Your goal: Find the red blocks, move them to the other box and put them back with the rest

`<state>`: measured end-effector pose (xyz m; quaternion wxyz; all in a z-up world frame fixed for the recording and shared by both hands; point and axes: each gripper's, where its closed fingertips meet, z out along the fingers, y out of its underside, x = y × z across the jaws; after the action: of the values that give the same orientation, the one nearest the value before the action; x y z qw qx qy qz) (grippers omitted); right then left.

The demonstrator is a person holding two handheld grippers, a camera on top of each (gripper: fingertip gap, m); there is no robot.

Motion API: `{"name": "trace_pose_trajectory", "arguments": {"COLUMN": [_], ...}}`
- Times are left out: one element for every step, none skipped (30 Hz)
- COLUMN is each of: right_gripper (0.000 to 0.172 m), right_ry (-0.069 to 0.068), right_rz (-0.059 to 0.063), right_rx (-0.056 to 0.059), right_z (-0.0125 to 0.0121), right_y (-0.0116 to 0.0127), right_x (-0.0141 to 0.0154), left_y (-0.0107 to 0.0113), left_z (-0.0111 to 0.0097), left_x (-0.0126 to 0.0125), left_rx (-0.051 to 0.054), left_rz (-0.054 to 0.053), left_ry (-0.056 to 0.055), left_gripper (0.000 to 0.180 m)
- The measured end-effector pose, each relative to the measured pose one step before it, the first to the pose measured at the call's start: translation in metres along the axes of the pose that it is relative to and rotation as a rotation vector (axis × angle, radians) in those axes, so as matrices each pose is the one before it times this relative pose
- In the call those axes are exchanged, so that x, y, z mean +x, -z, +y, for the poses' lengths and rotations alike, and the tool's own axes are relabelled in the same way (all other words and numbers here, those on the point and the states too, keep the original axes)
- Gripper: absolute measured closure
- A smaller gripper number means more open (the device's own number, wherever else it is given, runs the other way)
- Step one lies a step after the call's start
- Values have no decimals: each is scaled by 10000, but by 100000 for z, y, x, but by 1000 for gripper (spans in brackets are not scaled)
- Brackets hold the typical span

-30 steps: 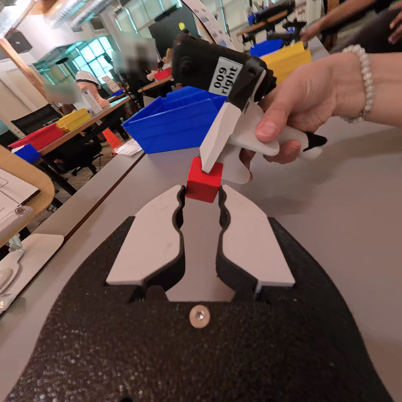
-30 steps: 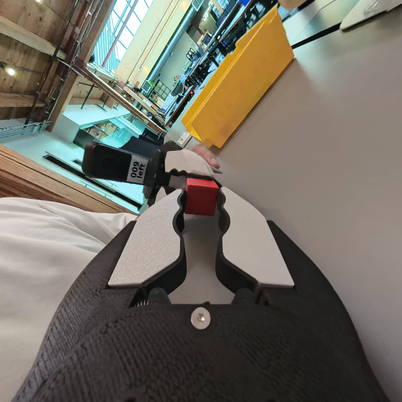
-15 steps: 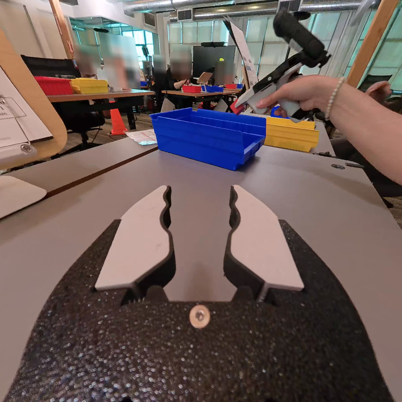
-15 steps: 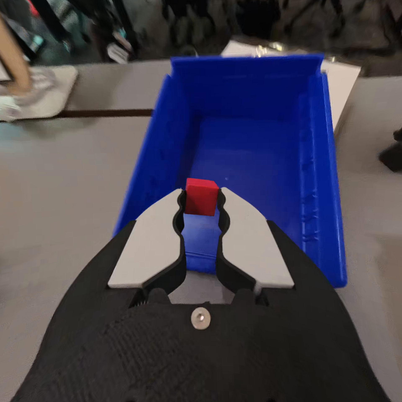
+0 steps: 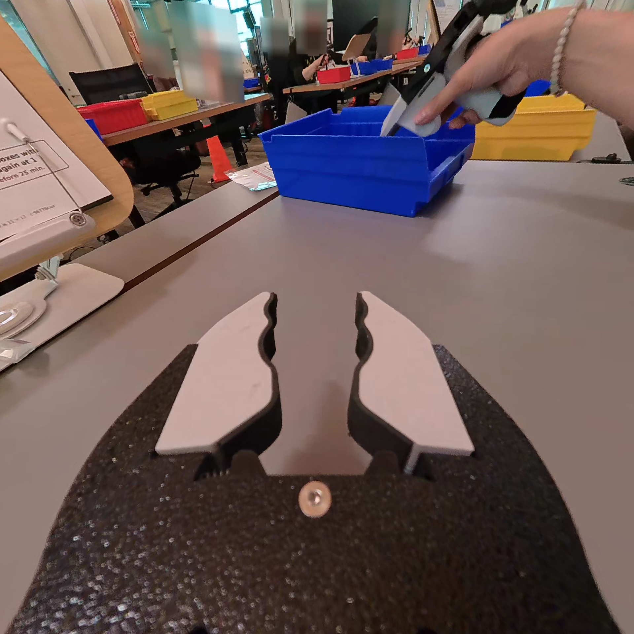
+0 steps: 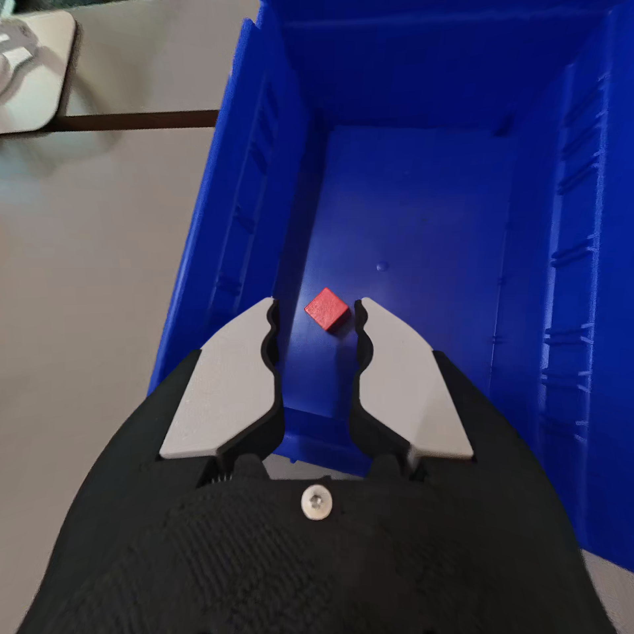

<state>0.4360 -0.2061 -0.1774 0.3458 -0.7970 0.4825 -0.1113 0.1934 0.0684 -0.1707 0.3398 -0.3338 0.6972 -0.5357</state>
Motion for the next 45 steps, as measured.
{"name": "trace_pose_trajectory", "arguments": {"right_gripper": [125, 123, 121, 120, 119, 118, 118, 117, 115, 114, 113, 110, 107, 106, 105, 103, 101, 100, 100, 100, 101, 102, 103, 103, 103, 104, 104, 104, 104, 104, 104, 104, 104, 104, 104, 105, 105, 105, 105, 105, 105, 105, 105, 105, 105], "right_ry": [105, 131, 162, 155, 165, 231, 299, 333, 367, 403, 367, 263, 247, 247, 197, 125, 71, 5, -59, -74, -68, -93, -131, -136, -105, -71, -40, -19, 6, 12, 4, 1, -7, -25, -23, 2, 48, 93, 123, 110, 44, -50, -140, -160, -125], "right_rz": [20, 67, 57, 5, -60, -117, -122, -119, -204, -225, -63, 74, -35, -128, -113, -79, -117, -107, 3, 21, -41, -7, -9, -47, -44, -6, -4, -26, -3, 43, 41, 0, -9, 1, -10, -17, -54, -88, -35, 62, 70, -50, -130, -146, -146], "right_rx": [95, 128, 297, 433, 480, 527, 564, 551, 505, 456, 405, 369, 340, 303, 245, 142, 41, 8, 46, 75, 94, 139, 101, 23, -11, -6, -4, -13, 7, 10, -3, -1, 21, 38, 54, 70, 24, -76, -99, -33, 58, 93, 99, 114, 90], "right_z": [-105, -140, -336, -497, -553, -632, -665, -599, -489, -356, -239, -142, -37, 62, 167, 268, 373, 371, 315, 274, 221, 159, 180, 232, 254, 214, 200, 159, 114, 95, 81, 50, 8, -18, -62, -91, -51, 62, 68, 10, -64, -94, -93, -90, -33], "right_y": [479, 601, 721, 882, 979, 990, 942, 855, 739, 652, 598, 594, 585, 558, 517, 485, 425, 356, 319, 265, 179, 90, 2, -63, -100, -120, -121, -119, -130, -112, -116, -111, -100, -88, -60, -56, -71, -33, 25, 55, 85, 74, 59, 32, -6], "right_x": [-229, -253, -391, -589, -809, -1028, -1196, -1312, -1519, -1576, -1345, -1169, -1291, -1356, -1266, -1091, -980, -830, -550, -418, -401, -277, -211, -203, -176, -118, -118, -142, -93, -2, 29, -12, 5, 26, 6, 1, -47, -62, 51, 195, 194, 11, -100, -138, -146], "left_y": [-52, -50, -29, 41, 104, 187, 286, 405, 522, 636, 730, 859, 1050, 1243, 1337, 1357, 1295, 1181, 971, 677, 336, 21, -277, -525, -739, -926, -1056, -1075, -981, -847, -701, -588, -521, -495, -501, -505, -518, -485, -364, -215, -81, -29, -7, -14, -74], "left_z": [128, 119, 25, -98, -243, -341, -441, -527, -635, -681, -643, -592, -593, -573, -543, -490, -465, -419, -337, -180, 35, 251, 439, 724, 1126, 1456, 1378, 889, 373, -86, -398, -553, -589, -574, -507, -395, -220, -101, -49, -116, -245, -372, -314, -140, -26], "left_x": [43, -2, -31, -12, -58, -199, -315, -428, -601, -817, -981, -1157, -1376, -1617, -1724, -1808, -1987, -2246, -2439, -2583, -2577, -2337, -2106, -2082, -2116, -1950, -1736, -1443, -982, -602, -526, -472, -238, -126, -149, 20, 139, 21, -7, 169, 156, -138, -163, 64, 112], "left_rx": [-86, -86, -45, 17, 71, 118, 136, 147, 153, 137, 70, -4, -45, -53, -59, -89, -103, -135, -187, -251, -378, -518, -613, -739, -956, -1170, -1164, -899, -598, -332, -169, -101, -70, -35, -3, 13, -35, -95, -142, -90, 33, 122, 85, 14, 7], "left_rz": [24, -17, -35, -6, -7, -57, -86, -108, -179, -280, -331, -384, -477, -564, -530, -442, -430, -495, -528, -548, -500, -324, -170, -170, -237, -214, -188, -127, 56, 259, 256, 178, 196, 141, -24, -62, -35, -123, -159, -57, -72, -264, -257, -96, -73], "left_ry": [8, 23, 35, 58, 85, 141, 186, 183, 179, 193, 210, 228, 245, 273, 268, 223, 160, 105, 5, -101, -187, -333, -516, -584, -509, -296, 44, 340, 578, 792, 1029, 1161, 1051, 875, 865, 812, 630, 627, 794, 759, 563, 506, 584, 641, 571], "left_gripper": [137, 137, 137, 137, 137, 137, 137, 137, 137, 138, 139, 139, 139, 139, 141, 142, 142, 142, 142, 142, 141, 139, 137, 132, 129, 123, 114, 112, 111, 111, 111, 109, 106, 102, 100, 99, 96, 93, 92, 92, 92, 92, 92, 93, 94]}}
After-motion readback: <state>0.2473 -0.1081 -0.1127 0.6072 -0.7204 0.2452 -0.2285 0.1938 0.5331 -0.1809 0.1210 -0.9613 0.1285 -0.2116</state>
